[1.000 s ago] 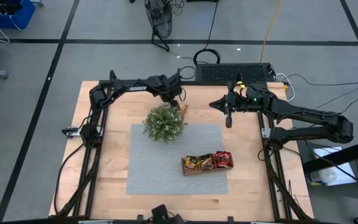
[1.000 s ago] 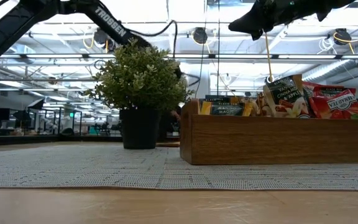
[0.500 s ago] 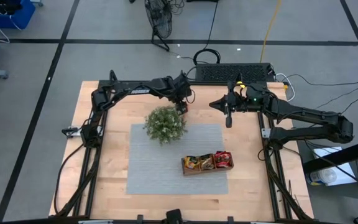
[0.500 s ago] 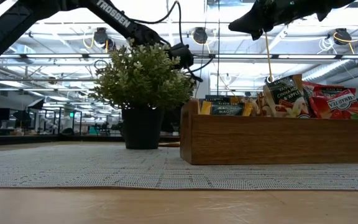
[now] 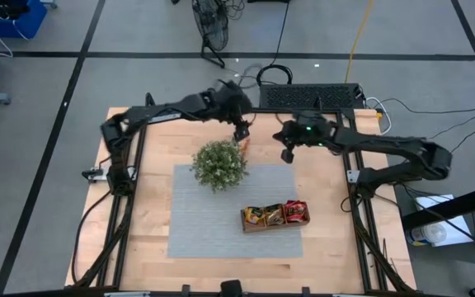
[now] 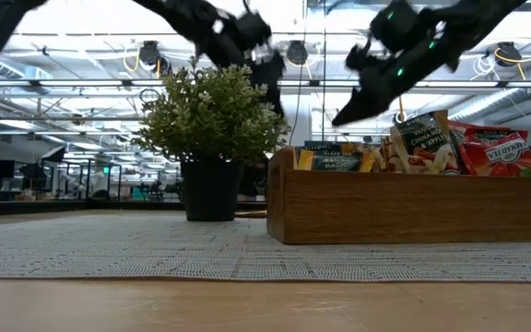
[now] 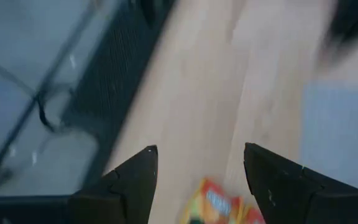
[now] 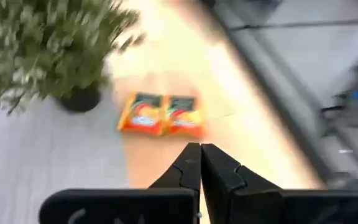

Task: Pick & Place Tea
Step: Put the mango tea sachet into the brown organizer

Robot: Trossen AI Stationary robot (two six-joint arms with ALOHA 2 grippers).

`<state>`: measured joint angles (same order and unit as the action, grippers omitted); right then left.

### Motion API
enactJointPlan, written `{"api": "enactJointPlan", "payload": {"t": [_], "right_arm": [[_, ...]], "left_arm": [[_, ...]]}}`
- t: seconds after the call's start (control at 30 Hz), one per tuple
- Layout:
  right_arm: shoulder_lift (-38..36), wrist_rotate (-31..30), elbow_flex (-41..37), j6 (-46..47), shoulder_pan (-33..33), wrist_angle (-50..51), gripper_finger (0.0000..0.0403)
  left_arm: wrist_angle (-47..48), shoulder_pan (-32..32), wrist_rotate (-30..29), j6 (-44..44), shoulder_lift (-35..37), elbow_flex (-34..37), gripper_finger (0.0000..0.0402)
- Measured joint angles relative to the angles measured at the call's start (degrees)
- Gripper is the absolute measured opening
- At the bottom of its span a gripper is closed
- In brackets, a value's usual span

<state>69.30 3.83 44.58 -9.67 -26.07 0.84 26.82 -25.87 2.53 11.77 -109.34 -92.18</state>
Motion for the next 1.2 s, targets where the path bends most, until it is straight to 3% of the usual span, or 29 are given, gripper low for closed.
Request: {"api": "enactJointPlan", "payload": {"t": [0.13, 0.3, 0.4, 0.63, 0.77, 0.9, 1.2], "right_arm": [[9.8, 9.8, 0.4, -0.5, -2.0, -4.9, 0.0], [21.5, 11.3, 7.9, -2.0, -2.4, -4.6, 0.0024], [28.2, 11.5, 14.8, -2.2, -2.4, -0.2, 0.0073], [42.9, 10.9, 30.3, -1.6, -2.5, 8.7, 0.0231], [48.2, 6.7, 34.2, -1.4, -2.2, 9.7, 0.0282], [50.1, 6.3, 35.4, -1.4, -1.9, 10.8, 0.0291], [50.0, -2.7, 35.7, -1.1, -3.4, 18.3, 0.0263]], "left_arm": [[-2.5, -0.4, 2.6, 0.2, 6.9, 0.0, 0.0239], [-7.6, -2.1, 7.3, -1.9, 15.9, 4.9, 0.0239], [-14.9, -3.2, 8.6, -3.5, 21.1, 11.5, 0.0239], [-27.8, -6.0, 8.0, -8.2, 28.9, 26.1, 0.0239], [-29.3, -6.7, 8.1, -8.9, 30.3, 29.7, 0.0239], [-28.6, -6.9, 8.0, -8.1, 30.3, 30.1, 0.0239], [-28.6, -6.9, 8.1, -7.1, 30.3, 30.1, 0.0239]]}}
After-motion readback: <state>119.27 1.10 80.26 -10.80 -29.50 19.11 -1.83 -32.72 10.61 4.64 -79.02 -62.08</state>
